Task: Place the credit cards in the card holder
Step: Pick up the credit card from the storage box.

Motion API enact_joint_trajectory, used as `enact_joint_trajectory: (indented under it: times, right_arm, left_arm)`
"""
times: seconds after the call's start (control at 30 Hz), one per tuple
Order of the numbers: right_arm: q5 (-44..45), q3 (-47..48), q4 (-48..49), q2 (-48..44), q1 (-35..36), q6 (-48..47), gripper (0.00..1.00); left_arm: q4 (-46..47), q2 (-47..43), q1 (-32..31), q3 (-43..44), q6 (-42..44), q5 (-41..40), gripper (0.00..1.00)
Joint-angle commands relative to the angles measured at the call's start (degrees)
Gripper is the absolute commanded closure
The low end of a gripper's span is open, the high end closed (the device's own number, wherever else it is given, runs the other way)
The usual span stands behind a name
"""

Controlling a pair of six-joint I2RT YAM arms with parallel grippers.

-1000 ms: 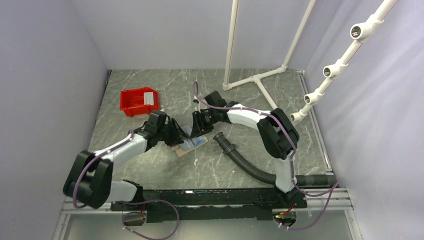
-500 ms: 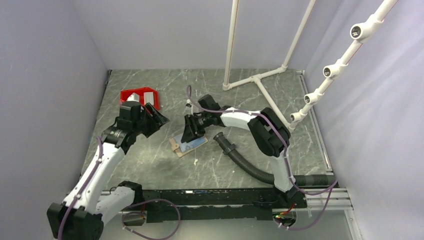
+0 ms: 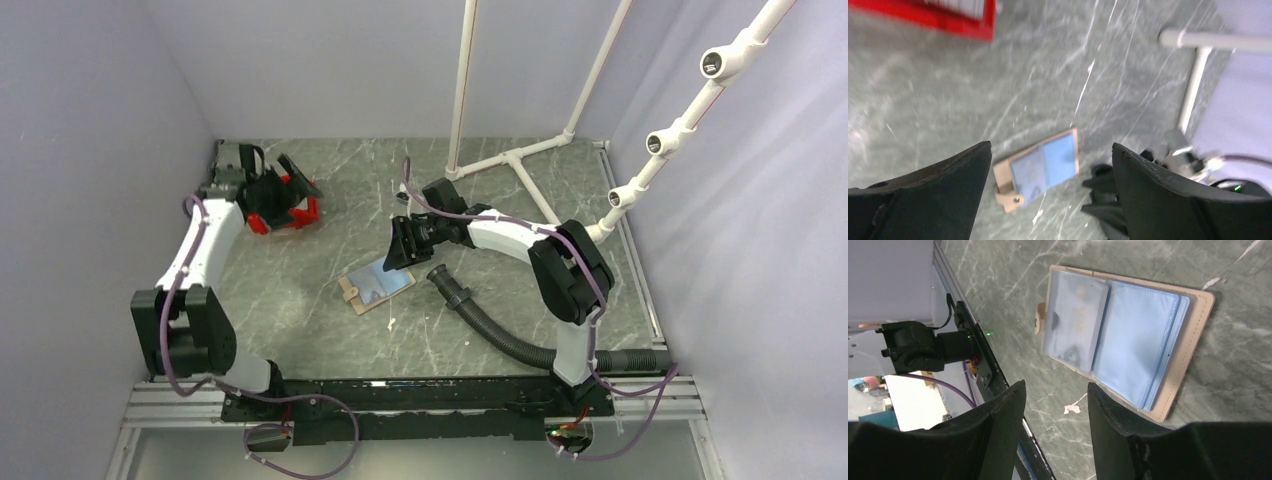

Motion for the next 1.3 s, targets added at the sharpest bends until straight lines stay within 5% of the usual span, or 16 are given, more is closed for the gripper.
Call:
enact_joint_trajectory:
  times: [0.0,0.63,1.27]
  right_arm:
    - [1.28,-0.56,0.77,-1.97,0.2,-2.15,0.49]
    - [1.0,-4.06,3.18,-2.57,-0.41,-3.54,0.48]
    - [0.79,-3.36,2.99,-1.08,-0.94,-3.56,0.48]
  left_arm:
    - [-8.32,7.33,2.69,14.48,11.48,-3.7,0.01]
    - [-11.44,40.53,6.02,44.43,24.42,-3.84,0.01]
    - [-6.08,46.47,7.32,42.31,21.0,6.54,0.04]
